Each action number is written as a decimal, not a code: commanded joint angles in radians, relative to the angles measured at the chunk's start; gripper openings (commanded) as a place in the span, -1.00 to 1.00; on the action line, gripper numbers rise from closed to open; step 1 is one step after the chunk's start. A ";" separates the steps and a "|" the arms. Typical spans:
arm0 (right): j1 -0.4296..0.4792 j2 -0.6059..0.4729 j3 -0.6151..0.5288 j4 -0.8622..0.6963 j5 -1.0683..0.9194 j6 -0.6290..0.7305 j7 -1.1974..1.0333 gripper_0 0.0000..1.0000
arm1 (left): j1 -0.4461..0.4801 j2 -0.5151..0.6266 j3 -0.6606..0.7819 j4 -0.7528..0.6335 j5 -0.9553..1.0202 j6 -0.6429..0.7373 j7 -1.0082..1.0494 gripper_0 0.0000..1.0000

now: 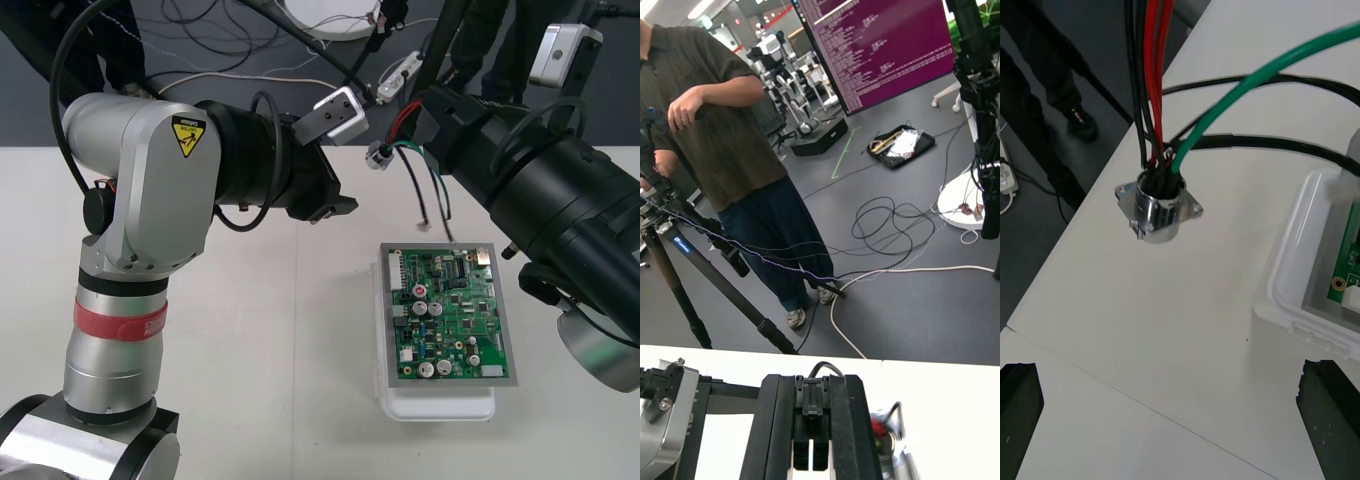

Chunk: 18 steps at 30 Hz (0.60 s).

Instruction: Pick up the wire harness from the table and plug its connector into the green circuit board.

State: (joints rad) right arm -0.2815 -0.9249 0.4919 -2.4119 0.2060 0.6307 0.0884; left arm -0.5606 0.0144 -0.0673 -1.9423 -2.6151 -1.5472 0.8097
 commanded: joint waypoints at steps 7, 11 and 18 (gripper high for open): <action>0.127 -0.081 -0.099 -0.038 0.042 -0.178 0.042 -1.00 | -0.030 0.044 0.021 -0.041 0.179 -0.024 0.046 1.00; 0.180 -0.120 -0.147 -0.038 0.041 -0.253 0.039 -1.00 | -0.028 0.098 0.030 -0.041 0.279 -0.024 0.045 1.00; 0.294 -0.173 -0.273 -0.001 0.042 -0.477 0.036 -1.00 | 0.019 0.226 0.023 -0.041 0.515 0.076 0.034 1.00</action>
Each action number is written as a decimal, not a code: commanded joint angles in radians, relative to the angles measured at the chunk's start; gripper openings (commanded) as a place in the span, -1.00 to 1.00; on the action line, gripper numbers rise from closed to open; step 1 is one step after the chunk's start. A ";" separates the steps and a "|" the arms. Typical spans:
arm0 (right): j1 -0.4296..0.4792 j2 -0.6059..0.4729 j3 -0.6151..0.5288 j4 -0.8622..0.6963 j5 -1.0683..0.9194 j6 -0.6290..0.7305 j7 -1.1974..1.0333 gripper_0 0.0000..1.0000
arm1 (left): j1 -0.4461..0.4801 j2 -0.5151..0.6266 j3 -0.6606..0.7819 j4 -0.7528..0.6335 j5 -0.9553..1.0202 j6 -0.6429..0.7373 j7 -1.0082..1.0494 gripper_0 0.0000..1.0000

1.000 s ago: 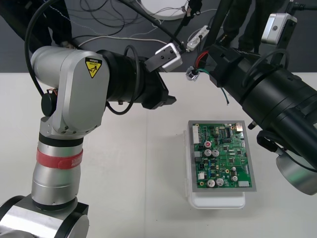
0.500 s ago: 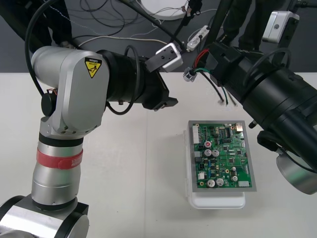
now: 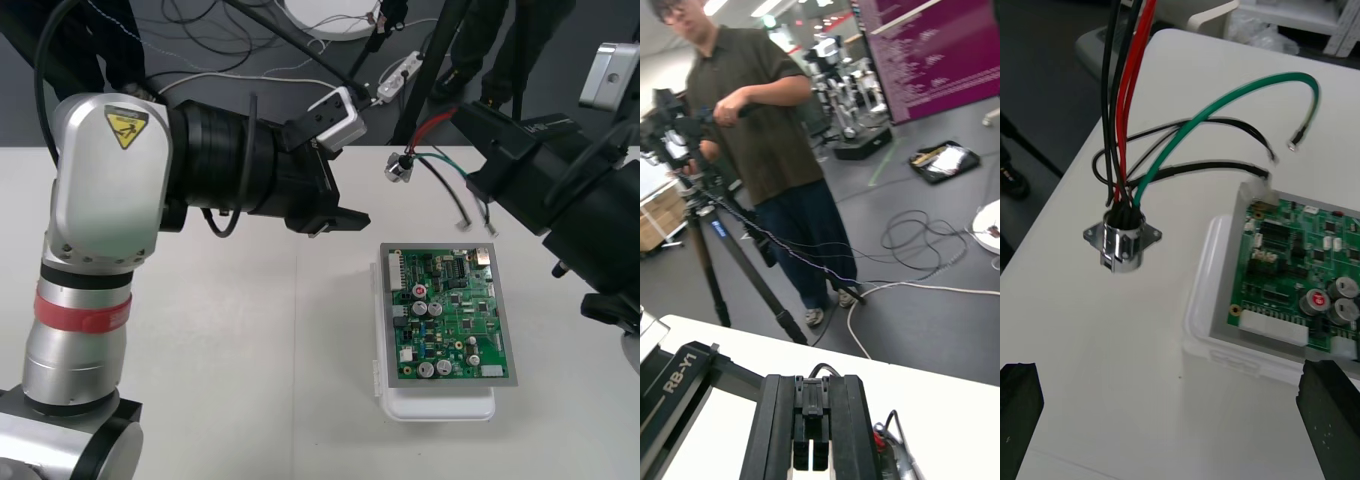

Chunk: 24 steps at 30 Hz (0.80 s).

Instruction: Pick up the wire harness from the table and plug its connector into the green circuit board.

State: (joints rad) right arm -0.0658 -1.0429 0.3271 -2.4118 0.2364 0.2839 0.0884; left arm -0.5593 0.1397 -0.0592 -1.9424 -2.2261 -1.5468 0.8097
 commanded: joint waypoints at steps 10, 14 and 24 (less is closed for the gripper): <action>0.179 -0.054 -0.278 0.206 0.064 -0.615 0.033 -1.00 | 0.058 0.287 -0.039 -0.041 0.433 0.258 0.003 1.00; 0.182 -0.052 -0.301 0.237 0.064 -0.697 0.036 -1.00 | 0.065 0.348 -0.059 -0.041 0.533 0.313 -0.017 1.00; 0.184 -0.032 -0.353 0.319 0.054 -0.922 0.042 -1.00 | 0.082 0.544 -0.179 -0.041 0.822 0.524 -0.198 1.00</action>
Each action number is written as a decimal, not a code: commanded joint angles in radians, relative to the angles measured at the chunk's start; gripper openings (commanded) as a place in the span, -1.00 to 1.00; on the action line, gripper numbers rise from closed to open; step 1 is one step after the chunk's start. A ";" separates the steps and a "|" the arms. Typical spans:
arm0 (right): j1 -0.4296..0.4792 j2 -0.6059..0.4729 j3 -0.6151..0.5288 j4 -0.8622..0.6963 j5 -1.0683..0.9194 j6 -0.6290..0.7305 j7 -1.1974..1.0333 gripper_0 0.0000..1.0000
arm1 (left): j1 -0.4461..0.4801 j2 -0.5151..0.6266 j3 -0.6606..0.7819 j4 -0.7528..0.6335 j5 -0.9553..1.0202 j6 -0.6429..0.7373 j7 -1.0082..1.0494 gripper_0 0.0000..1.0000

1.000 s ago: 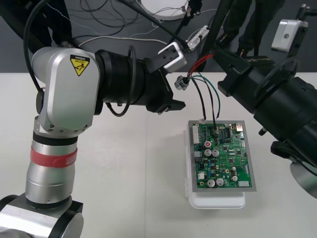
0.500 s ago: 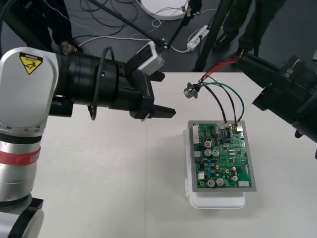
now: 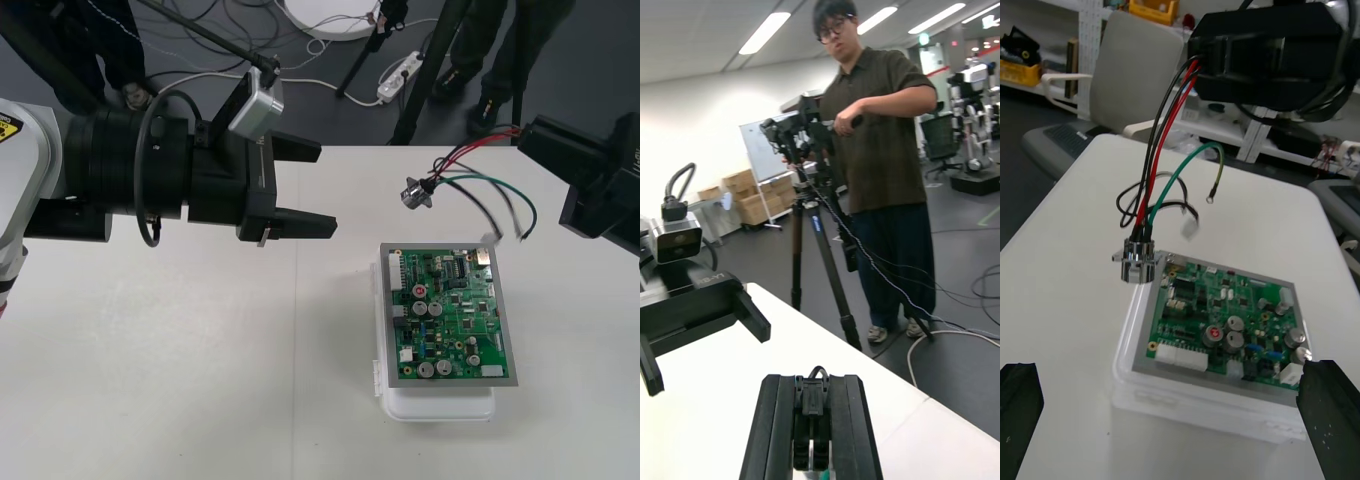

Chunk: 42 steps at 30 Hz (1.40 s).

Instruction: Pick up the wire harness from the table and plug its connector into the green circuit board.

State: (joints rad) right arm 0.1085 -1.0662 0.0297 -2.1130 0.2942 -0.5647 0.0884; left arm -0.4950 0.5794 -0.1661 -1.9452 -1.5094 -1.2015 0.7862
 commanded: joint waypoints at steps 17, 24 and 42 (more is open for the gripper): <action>-0.016 0.097 -0.068 0.097 0.042 -0.369 0.073 -1.00 | 0.018 0.370 -0.283 -0.040 0.607 0.425 -0.553 1.00; -0.024 0.152 -0.068 0.128 0.105 -0.468 0.086 -1.00 | 0.010 0.386 -0.342 -0.040 0.753 0.461 -0.693 1.00; -0.107 0.154 0.041 0.223 0.117 -0.566 0.309 -1.00 | -0.011 0.370 -0.382 -0.046 0.851 0.471 -0.782 1.00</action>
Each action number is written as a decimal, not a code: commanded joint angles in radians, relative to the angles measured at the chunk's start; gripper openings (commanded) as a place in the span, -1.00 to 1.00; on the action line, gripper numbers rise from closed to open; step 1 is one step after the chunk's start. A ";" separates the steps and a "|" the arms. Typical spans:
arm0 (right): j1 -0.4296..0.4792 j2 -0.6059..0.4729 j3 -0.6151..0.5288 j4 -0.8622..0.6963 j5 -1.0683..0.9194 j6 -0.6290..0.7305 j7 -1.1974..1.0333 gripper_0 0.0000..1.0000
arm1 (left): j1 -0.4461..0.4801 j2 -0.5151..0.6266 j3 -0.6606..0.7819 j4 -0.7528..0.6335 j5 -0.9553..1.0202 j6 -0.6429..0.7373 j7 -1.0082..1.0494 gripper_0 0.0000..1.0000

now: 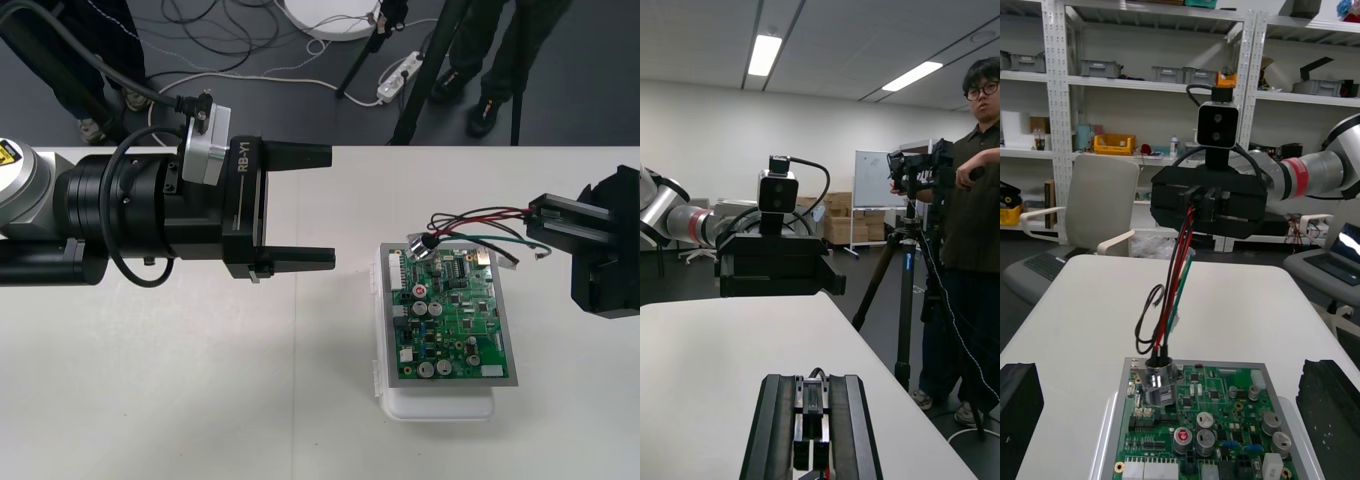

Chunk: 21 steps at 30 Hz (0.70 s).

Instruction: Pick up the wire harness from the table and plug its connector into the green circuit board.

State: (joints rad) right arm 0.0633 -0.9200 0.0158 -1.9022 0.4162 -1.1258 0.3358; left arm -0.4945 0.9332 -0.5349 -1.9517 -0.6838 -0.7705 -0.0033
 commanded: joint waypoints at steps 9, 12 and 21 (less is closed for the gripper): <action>-0.089 0.033 0.116 0.012 -0.004 0.009 0.092 -1.00 | -0.015 -0.007 -0.022 -0.044 0.024 0.040 -0.015 1.00; -0.099 0.033 0.130 0.008 0.033 0.012 0.081 -1.00 | -0.024 -0.008 -0.043 -0.044 0.026 0.043 -0.020 1.00; -0.108 0.023 0.128 -0.031 0.110 0.043 -0.081 -1.00 | -0.058 -0.033 -0.094 -0.042 0.044 0.089 -0.037 1.00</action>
State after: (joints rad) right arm -0.0183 -0.8966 0.1367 -1.8859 0.5095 -1.0953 0.3336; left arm -0.5113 0.9283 -0.6098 -1.9642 -0.6574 -0.7396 -0.0043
